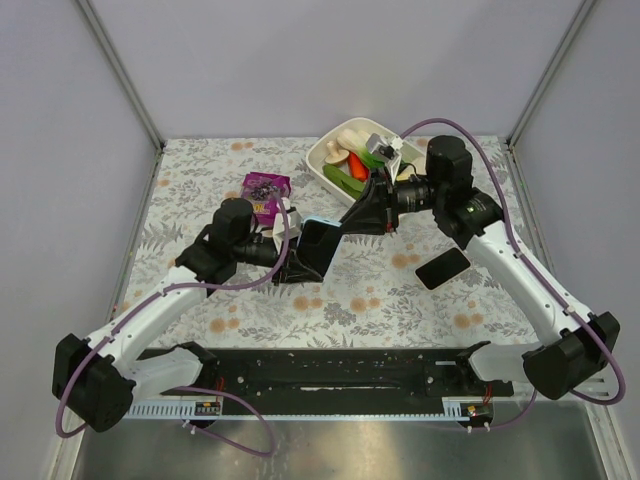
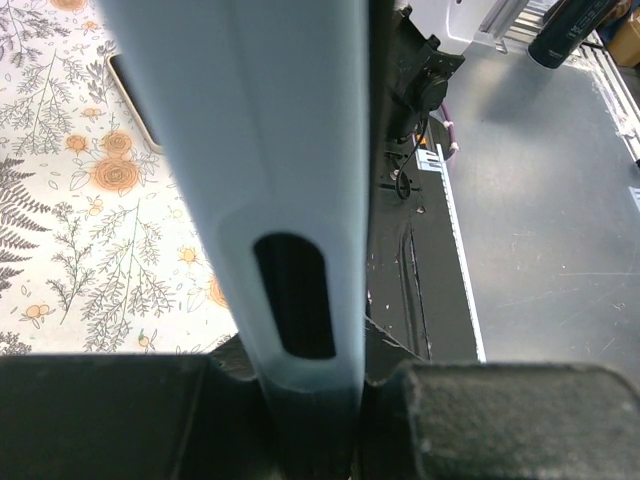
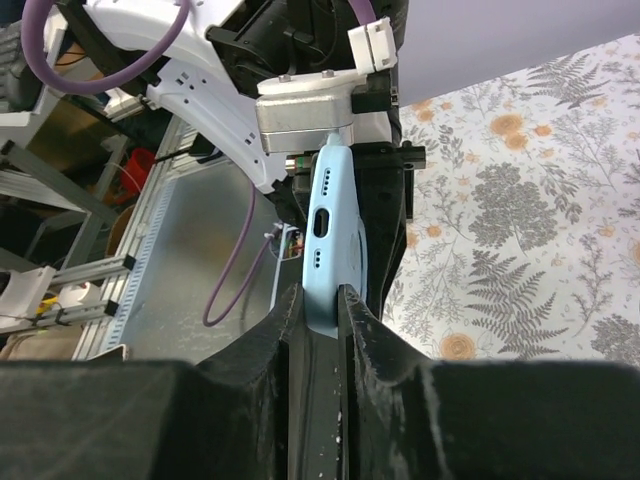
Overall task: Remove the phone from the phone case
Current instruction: Remove the phone case from the phone.
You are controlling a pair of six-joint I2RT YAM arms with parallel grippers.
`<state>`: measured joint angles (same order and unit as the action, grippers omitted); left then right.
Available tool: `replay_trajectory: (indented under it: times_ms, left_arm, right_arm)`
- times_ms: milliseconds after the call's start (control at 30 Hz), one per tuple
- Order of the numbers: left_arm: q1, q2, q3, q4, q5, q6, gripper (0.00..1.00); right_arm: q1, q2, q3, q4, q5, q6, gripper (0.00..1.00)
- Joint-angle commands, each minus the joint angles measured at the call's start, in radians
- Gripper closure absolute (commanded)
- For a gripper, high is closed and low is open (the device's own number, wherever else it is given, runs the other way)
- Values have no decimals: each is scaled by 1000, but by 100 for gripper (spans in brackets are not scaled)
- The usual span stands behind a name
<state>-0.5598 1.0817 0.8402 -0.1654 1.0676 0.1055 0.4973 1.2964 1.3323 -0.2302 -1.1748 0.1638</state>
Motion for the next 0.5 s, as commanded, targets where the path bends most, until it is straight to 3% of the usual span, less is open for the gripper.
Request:
replay_trajectory:
  times_ms: [0,133,267,467]
  left_arm:
    - [-22,-9,57,46,28,74,100]
    - [-72,-12,121,-144,-41,279,100]
    - [-120,-22,143,-227,-130,397,100]
    - [-173,-46,171,-305,-234,505,100]
  right_arm:
    - [9,24,-28,143,-74,123,94]
    - [9,55,-70,329,-141,291,100]
    - [9,104,-145,720,-197,602,100]
    - [10,156,-174,864,-213,720,100]
